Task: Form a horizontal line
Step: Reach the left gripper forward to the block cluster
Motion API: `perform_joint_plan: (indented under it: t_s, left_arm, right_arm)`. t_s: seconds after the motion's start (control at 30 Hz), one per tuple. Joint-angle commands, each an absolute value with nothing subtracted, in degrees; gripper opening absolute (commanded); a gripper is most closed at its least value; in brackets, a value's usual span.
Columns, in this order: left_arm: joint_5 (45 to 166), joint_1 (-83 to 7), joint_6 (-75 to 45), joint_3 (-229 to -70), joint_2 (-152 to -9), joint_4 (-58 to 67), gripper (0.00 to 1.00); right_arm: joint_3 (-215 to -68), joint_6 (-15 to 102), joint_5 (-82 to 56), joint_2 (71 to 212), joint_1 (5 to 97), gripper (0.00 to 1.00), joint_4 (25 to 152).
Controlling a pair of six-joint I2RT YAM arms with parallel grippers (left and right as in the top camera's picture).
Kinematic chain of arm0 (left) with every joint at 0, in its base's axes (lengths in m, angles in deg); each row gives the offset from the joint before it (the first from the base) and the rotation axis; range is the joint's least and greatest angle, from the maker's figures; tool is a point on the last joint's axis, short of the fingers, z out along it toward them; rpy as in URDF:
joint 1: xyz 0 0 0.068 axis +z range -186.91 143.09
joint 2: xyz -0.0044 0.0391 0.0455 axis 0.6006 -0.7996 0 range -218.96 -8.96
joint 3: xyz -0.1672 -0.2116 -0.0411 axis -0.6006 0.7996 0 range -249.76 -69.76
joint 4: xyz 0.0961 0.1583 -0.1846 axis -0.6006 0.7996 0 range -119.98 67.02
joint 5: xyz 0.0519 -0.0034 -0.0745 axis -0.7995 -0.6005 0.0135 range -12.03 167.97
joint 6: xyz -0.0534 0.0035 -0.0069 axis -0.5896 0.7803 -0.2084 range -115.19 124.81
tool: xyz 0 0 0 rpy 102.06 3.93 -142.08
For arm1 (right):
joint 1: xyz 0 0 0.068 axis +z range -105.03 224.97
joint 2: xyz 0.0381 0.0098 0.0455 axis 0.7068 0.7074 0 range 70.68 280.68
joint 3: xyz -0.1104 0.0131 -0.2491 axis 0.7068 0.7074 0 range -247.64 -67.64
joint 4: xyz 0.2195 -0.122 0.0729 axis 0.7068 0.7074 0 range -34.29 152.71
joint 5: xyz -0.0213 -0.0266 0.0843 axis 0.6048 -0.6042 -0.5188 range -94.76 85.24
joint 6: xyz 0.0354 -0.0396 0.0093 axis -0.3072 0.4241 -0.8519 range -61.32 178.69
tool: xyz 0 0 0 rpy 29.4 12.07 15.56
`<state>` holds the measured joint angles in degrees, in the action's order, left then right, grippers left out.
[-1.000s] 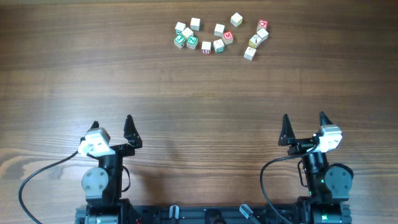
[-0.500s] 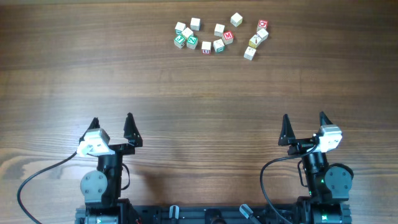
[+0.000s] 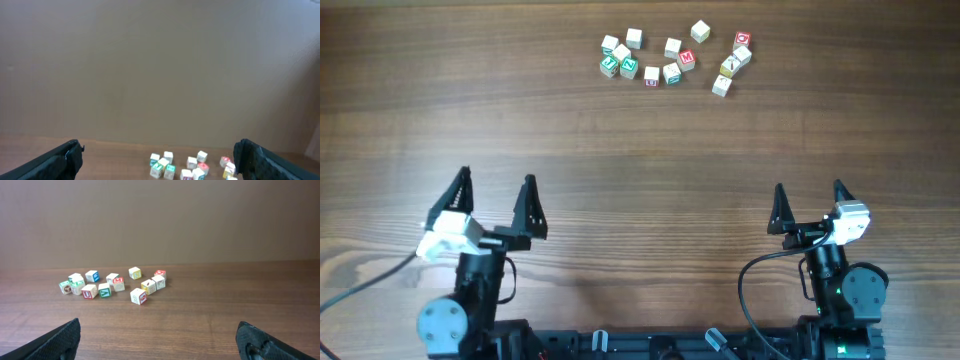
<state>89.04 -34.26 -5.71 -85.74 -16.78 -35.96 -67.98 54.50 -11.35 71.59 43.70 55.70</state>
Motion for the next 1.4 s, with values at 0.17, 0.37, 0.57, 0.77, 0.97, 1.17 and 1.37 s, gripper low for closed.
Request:
perform_joint_plan:
  t_s: [0.17, 0.37, 0.57, 0.77, 0.97, 1.17, 1.37]
  left_arm:
    - [98.73, -33.91, -4.55, -111.25, -45.19, -31.87, 1.00]
    - [100.91, -35.39, -3.79, -133.15, -64.45, -19.13, 1.00]
    - [97.37, -41.29, 3.31, -150.83, -81.32, -7.80, 1.00]
    - [89.24, -47.20, 6.11, -156.28, -92.95, -8.09, 1.00]
    - [85.59, -48.42, 5.87, -159.73, -104.36, -12.88, 1.00]
    - [85.83, -49.10, 5.89, -163.49, -115.20, -17.20, 1.00]
    - [85.79, -50.76, 5.48, -164.85, -122.15, -20.83, 1.00]
  right_arm:
    - [-67.94, 55.31, -11.19, 71.74, 43.94, 1.00, 55.37]
    - [-67.94, 55.31, -11.19, 71.74, 43.94, 1.00, 55.37]
    - [-67.94, 55.29, -11.19, 71.74, 43.94, 1.00, 55.37]
    - [-67.94, 55.29, -11.19, 71.74, 43.94, 1.00, 55.37]
    - [-67.94, 55.29, -11.19, 71.74, 43.94, 1.00, 55.37]
    - [-67.94, 55.31, -11.19, 71.74, 43.94, 1.00, 55.37]
    - [-67.94, 55.31, -11.19, 71.74, 43.94, 1.00, 55.37]
